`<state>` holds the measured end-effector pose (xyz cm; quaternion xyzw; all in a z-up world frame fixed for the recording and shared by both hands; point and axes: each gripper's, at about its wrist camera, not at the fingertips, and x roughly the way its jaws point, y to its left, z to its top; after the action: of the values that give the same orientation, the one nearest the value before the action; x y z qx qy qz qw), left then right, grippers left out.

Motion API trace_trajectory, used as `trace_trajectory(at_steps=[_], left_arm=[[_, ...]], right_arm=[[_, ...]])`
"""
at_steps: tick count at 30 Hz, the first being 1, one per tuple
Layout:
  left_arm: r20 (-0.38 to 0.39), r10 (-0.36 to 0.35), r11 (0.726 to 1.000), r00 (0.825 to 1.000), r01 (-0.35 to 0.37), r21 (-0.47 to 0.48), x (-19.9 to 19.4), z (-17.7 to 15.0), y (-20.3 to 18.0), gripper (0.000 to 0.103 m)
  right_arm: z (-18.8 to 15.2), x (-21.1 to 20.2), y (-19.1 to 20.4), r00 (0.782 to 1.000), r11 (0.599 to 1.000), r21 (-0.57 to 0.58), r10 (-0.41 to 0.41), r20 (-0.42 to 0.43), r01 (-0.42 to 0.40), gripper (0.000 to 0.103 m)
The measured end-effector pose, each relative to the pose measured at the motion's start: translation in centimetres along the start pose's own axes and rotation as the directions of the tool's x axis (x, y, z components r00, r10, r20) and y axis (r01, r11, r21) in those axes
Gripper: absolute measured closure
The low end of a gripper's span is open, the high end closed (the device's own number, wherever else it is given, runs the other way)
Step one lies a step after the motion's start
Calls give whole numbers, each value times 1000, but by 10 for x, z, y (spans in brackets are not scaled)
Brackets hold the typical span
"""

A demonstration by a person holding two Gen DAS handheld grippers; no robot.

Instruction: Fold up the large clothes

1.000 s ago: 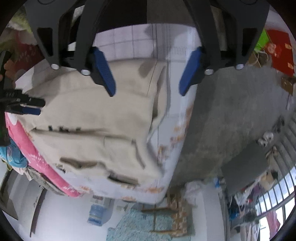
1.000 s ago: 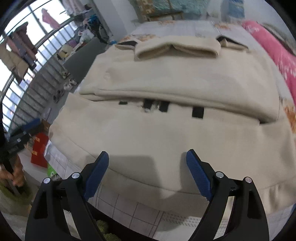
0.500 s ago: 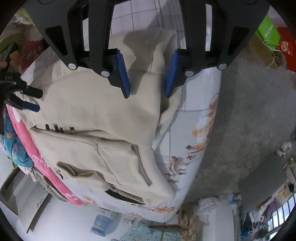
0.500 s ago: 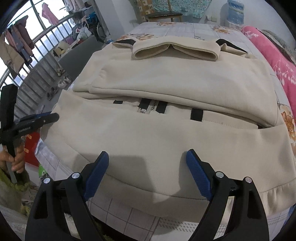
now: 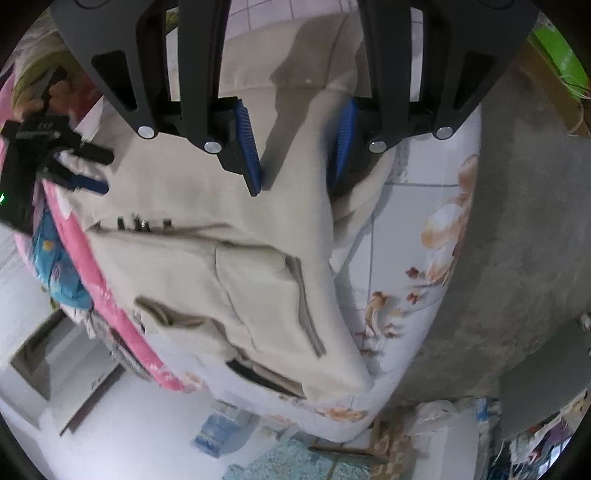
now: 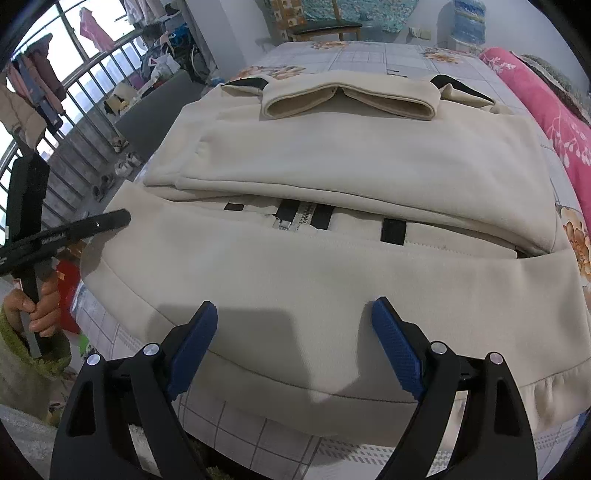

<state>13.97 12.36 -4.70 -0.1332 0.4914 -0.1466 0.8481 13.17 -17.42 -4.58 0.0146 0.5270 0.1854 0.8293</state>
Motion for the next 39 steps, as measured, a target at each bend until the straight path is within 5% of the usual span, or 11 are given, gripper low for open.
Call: trace_trajectory(at_steps=[5,11,13,17,21,29,35,39], left_arm=[[39,-82,996,996,80,38,-6,2,-13,68],[-1,156,978,988,-155,139,10,0,-32,73],[21,227,953,974,-227,200,11,-3,-45,80],[69,392,860,918,-391,328,19,-13,-71,85],[91,460,809,884,-458,369,21,-18,-79,86],[81,483,810,872,-480,336,21,-18,-80,86],[87,500,796,862,-497,346,25,-18,-83,86],[88,500,796,861,-497,345,24,-19,-83,86]], right_arm=[[-1,-1,-3,1000,1000,8,15,7,-15,19],[-1,-1,-3,1000,1000,9,22,13,-22,19],[-1,-1,-4,1000,1000,13,26,15,-26,19],[-5,-9,-12,999,998,47,40,26,-42,19],[-12,-36,-37,996,993,108,36,87,-45,21],[-15,-94,-128,973,957,281,-125,195,66,40],[-4,-77,-175,981,932,363,-83,173,15,53],[-1,-60,-185,987,929,367,-107,117,57,56]])
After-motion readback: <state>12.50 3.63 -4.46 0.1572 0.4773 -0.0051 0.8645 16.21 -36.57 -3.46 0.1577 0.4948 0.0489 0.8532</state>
